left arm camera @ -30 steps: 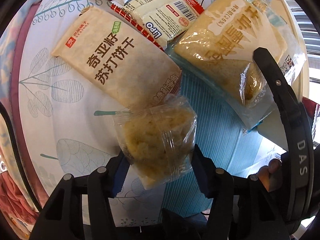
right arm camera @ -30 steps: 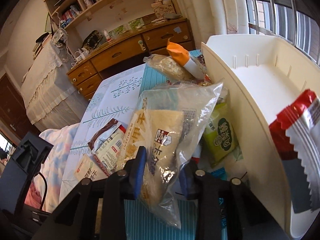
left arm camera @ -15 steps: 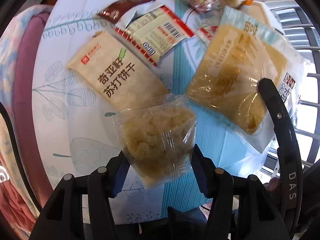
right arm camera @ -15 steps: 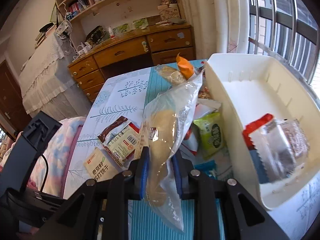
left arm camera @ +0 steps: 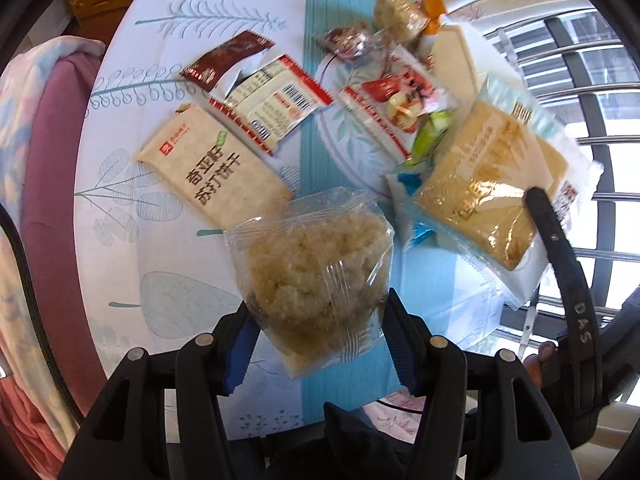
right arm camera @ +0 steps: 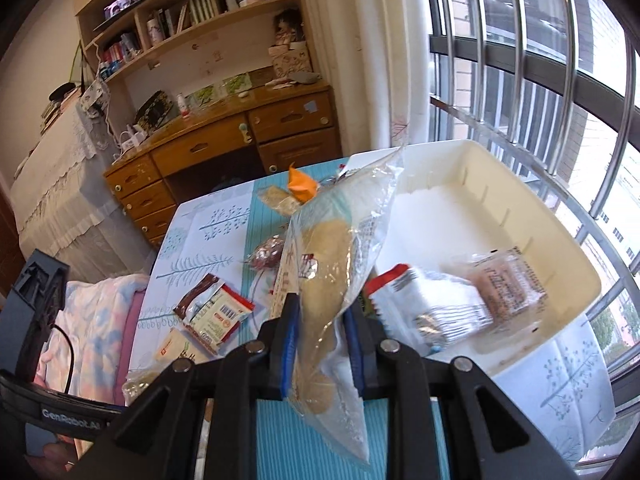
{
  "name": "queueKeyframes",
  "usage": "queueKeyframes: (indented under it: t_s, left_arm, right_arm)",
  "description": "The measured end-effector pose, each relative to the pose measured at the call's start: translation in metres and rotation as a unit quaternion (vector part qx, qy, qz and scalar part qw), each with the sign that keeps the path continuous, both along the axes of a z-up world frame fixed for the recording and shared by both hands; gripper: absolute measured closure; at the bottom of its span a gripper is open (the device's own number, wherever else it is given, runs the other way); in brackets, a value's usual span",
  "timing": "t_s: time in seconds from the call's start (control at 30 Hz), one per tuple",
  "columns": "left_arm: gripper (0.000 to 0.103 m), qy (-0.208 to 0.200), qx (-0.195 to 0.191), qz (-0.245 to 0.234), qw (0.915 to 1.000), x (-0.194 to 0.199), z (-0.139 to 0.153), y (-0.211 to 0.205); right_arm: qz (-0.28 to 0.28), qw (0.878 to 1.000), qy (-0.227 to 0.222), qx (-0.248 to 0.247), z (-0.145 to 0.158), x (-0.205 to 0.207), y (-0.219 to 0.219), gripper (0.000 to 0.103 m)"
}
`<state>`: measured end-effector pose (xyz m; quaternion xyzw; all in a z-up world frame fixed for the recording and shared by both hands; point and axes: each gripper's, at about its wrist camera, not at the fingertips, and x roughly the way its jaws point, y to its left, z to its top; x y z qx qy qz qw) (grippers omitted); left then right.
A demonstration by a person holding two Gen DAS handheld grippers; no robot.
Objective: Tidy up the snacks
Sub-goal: 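Carry both bags over the white tray and open both tools to release them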
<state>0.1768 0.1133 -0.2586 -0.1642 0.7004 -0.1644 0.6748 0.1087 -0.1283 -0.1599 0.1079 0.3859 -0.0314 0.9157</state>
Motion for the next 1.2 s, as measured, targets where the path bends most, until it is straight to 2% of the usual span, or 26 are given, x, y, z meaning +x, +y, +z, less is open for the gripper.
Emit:
queueKeyframes:
  t_s: [0.17, 0.33, 0.4, 0.67, 0.97, 1.07, 1.2]
  left_arm:
    - [0.046, -0.019, -0.018, -0.003, 0.9997, -0.001, 0.023, -0.033]
    - [0.046, -0.047, -0.034, -0.003, 0.9983, 0.004, 0.051, -0.066]
    - [0.046, -0.061, -0.041, -0.005, 0.9973, 0.01, 0.061, -0.082]
    - [0.046, -0.106, -0.055, -0.01, 0.9928, 0.025, 0.104, -0.129]
    - [0.046, -0.119, -0.059, 0.004, 0.9911, 0.046, 0.112, -0.177]
    - [0.046, -0.123, -0.056, 0.006, 0.9909, 0.054, 0.108, -0.192]
    - [0.046, -0.128, -0.05, 0.01, 0.9905, 0.066, 0.103, -0.211]
  right_arm:
    - [-0.02, 1.0, -0.005, 0.006, 0.008, -0.001, -0.032, 0.081]
    - [-0.022, 1.0, 0.005, -0.016, 0.013, 0.003, -0.053, 0.081]
    - [-0.018, 1.0, 0.003, 0.005, 0.016, 0.006, -0.067, 0.081]
    - [0.016, 1.0, -0.004, 0.004, 0.027, 0.019, -0.1, 0.081]
    - [0.021, 1.0, -0.009, 0.006, 0.037, 0.04, -0.152, 0.081]
    - [0.016, 1.0, -0.001, -0.013, 0.035, 0.049, -0.168, 0.082]
    - [0.016, 1.0, 0.01, 0.015, 0.027, 0.056, -0.198, 0.082]
